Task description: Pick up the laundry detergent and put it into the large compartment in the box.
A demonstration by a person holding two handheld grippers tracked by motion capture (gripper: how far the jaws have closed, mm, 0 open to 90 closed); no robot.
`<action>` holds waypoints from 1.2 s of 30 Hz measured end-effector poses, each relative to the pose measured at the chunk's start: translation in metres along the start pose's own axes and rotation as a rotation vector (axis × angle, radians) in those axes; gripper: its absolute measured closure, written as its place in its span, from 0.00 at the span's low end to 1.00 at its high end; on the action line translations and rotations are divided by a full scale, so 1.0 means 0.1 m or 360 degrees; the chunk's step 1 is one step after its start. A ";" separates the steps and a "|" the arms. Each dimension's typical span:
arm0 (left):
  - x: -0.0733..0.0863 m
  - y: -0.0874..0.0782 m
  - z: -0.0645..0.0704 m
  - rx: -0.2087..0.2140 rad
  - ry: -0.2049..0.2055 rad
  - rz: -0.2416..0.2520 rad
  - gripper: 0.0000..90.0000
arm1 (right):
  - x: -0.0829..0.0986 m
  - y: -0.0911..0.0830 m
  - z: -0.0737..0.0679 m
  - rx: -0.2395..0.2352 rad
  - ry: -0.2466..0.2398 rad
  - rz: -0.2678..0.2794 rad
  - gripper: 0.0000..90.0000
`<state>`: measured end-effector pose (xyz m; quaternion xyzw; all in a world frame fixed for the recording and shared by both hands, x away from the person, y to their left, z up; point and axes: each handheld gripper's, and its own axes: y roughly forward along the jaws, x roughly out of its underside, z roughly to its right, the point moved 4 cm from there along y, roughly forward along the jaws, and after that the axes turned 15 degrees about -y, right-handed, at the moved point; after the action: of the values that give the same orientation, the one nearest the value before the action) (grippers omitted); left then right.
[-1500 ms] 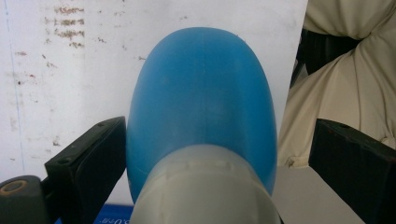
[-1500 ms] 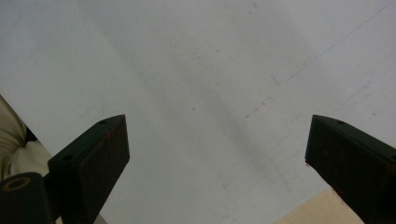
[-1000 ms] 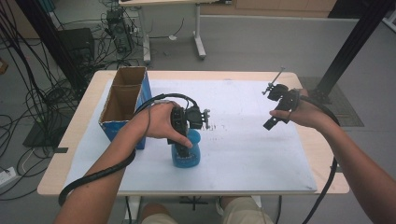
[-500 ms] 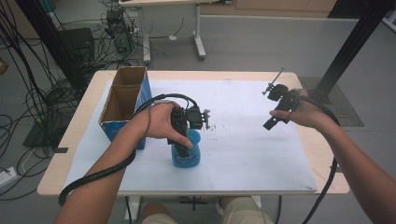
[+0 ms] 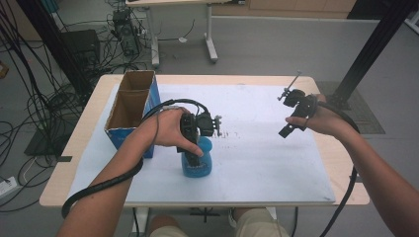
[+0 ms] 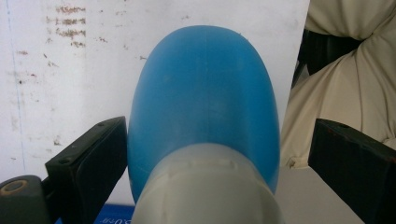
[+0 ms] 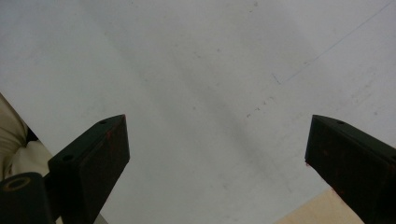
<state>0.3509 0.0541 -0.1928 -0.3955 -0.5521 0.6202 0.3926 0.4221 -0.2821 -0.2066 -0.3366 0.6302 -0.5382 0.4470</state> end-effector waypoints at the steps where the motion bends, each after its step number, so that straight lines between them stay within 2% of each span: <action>1: 0.00 0.00 0.00 0.0000 0.0000 0.0000 0.07 | 0.00 0.00 0.00 0.0000 0.0000 -0.0001 0.07; 24: -0.01 0.00 0.01 -0.0018 0.0012 0.0007 0.08 | 0.00 0.00 -0.01 0.0002 -0.0012 0.0003 0.07; 36: -0.01 0.01 0.05 -0.0063 0.0036 0.0015 0.20 | 0.02 -0.02 -0.01 0.0014 -0.0003 0.0014 0.08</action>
<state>0.3470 0.0511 -0.1930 -0.4127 -0.5581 0.6064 0.3880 0.4202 -0.2840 -0.2050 -0.3324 0.6288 -0.5387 0.4516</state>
